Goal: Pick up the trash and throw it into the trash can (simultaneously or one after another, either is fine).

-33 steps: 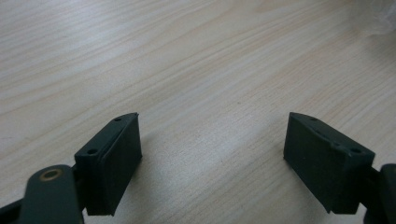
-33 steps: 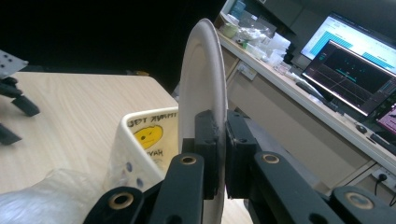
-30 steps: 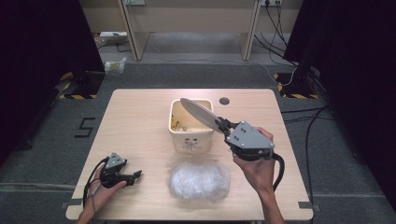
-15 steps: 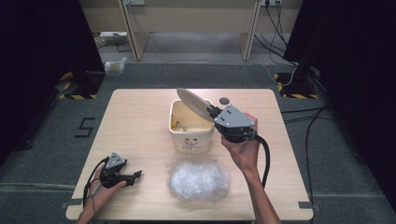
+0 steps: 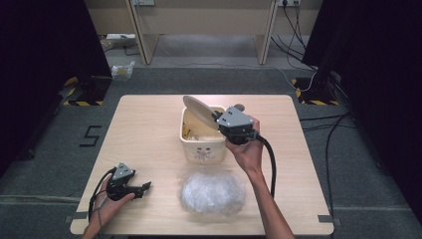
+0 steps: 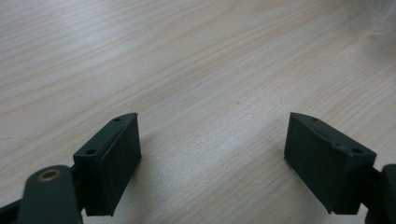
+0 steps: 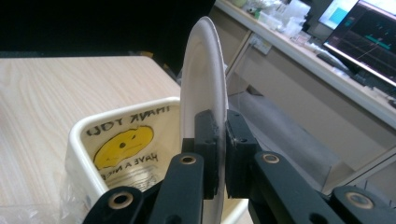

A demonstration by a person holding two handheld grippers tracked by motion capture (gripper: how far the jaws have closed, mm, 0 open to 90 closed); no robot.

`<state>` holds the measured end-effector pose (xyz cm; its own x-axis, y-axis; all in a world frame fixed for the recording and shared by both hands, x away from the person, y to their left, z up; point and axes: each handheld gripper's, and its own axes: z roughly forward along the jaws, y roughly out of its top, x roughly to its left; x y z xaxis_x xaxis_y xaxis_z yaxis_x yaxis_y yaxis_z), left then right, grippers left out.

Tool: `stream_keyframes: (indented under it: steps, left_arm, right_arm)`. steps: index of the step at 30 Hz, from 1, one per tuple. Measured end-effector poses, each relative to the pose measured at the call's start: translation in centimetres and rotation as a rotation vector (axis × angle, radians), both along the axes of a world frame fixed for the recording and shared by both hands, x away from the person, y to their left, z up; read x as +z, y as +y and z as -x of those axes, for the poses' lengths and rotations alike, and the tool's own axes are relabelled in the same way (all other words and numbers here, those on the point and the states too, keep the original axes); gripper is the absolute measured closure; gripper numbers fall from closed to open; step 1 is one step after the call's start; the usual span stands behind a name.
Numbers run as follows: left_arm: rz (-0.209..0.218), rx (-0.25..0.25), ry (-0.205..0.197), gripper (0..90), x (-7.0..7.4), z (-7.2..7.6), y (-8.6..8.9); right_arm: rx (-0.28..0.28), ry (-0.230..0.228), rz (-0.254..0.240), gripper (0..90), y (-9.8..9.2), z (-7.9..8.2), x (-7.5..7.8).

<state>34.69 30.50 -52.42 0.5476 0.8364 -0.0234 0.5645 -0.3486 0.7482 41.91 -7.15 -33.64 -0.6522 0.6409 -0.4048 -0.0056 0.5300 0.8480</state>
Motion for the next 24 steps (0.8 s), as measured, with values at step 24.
stream_keyframes:
  steps: [24]
  left_arm:
    - [0.0,0.0,0.001,17.5,0.0,0.0,0.0]
  right_arm:
    - [-0.028,0.089,-0.062,72.9,-0.4,-0.8,-1.9]
